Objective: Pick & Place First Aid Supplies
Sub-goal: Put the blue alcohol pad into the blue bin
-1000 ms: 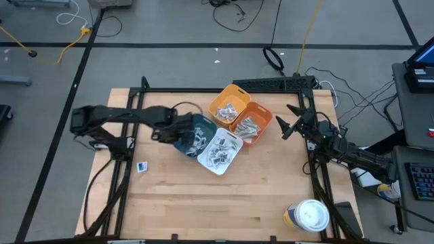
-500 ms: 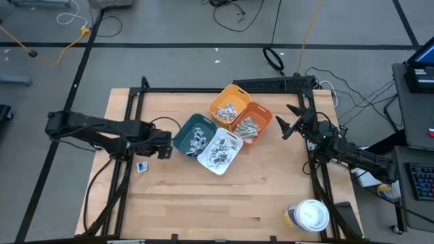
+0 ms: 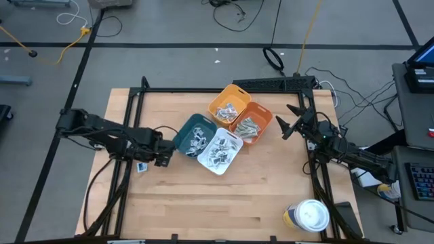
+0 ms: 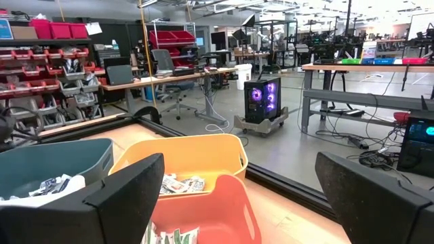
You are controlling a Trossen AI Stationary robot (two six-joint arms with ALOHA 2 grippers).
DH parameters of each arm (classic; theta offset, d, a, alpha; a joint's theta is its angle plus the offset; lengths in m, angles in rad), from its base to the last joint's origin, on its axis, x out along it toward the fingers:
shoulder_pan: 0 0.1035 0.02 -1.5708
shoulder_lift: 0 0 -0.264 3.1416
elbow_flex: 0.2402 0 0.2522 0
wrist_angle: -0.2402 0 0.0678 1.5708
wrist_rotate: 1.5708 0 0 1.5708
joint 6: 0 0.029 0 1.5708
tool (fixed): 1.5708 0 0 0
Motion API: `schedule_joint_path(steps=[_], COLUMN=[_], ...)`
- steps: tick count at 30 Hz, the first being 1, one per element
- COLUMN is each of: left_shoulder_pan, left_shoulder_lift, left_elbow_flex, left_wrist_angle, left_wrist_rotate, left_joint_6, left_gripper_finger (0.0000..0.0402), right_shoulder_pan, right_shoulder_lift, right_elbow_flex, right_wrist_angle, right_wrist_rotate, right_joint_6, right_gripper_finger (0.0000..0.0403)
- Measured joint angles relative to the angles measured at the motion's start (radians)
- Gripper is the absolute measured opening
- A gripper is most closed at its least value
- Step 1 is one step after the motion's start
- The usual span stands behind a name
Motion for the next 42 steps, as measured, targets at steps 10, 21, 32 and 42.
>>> schedule_joint_path(steps=[10,21,32,42], left_shoulder_pan=[-0.071,-0.118,-0.124,-0.122], left_shoulder_lift=[0.154,0.164,0.164,0.145], left_elbow_flex=[0.000,0.000,0.000,0.004], left_wrist_angle=[-0.007,-0.009,-0.008,-0.010], left_wrist_rotate=[0.065,0.039,0.067,0.083], left_joint_6=[0.005,-0.024,0.010,0.052], left_gripper_finger=[0.0245,0.0178,0.0016,0.0002], right_shoulder_pan=[0.000,0.000,0.000,0.000], right_shoulder_lift=[0.000,0.000,0.000,0.000], right_elbow_flex=[0.000,0.000,0.000,0.000], right_wrist_angle=[0.000,0.000,0.000,0.000], right_wrist_rotate=[0.000,0.000,0.000,0.000], right_joint_6=[0.000,0.000,0.000,0.000], right_gripper_finger=[0.0377,0.0377,0.0377,0.0377])
